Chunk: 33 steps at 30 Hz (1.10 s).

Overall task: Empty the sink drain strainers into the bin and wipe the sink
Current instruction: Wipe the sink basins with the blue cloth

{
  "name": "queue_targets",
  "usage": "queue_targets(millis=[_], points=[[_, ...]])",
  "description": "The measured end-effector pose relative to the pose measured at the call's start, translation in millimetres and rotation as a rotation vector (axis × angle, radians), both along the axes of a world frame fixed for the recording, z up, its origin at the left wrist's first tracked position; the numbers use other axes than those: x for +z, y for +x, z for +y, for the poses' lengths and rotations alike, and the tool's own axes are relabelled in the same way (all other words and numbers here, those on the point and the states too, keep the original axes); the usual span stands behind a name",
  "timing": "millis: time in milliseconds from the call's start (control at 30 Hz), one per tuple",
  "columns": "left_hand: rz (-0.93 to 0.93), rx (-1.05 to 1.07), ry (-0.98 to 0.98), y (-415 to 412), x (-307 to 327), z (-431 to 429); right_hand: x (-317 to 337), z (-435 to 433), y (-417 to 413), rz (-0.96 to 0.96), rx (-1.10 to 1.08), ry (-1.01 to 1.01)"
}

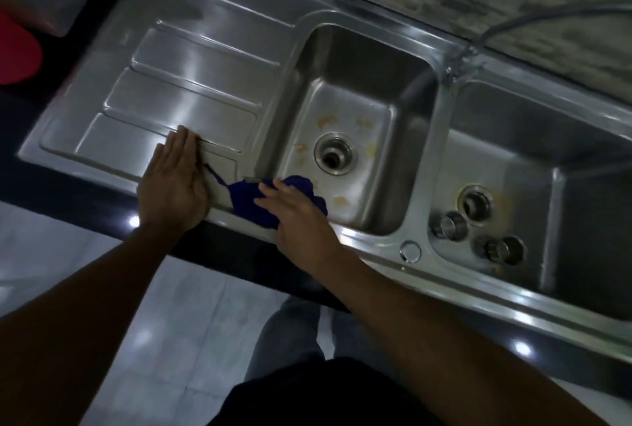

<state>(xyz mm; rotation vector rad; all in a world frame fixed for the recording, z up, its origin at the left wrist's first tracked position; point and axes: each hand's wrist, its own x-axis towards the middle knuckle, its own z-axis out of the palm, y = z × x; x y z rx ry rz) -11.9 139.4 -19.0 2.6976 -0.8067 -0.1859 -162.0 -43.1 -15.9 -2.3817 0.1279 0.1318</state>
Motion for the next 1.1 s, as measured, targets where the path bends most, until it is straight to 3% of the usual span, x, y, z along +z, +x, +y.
queue_targets(millis=[300,433,567,667,867,1000,1100], points=[[0.066,-0.091,0.072,-45,9,-53,7,-92,-141,-0.193,-0.049,-0.336],[0.076,-0.078,0.101,-51,12,-63,10,-121,-159,-0.231,-0.040,-0.319],[0.103,-0.131,0.109,-54,12,-63,7,-99,-147,-0.173,-0.167,-0.228],[0.115,-0.143,0.113,-51,11,-65,9,-83,-136,-0.083,-0.134,-0.168],[0.030,-0.198,0.082,-12,8,-88,17,-128,-73,0.168,-0.154,-0.109],[-0.026,-0.237,0.052,33,-2,-118,7,-164,-17,0.220,-0.352,-0.070],[-0.066,-0.259,0.032,63,-11,-138,-4,-187,23,0.240,-0.513,-0.161]])
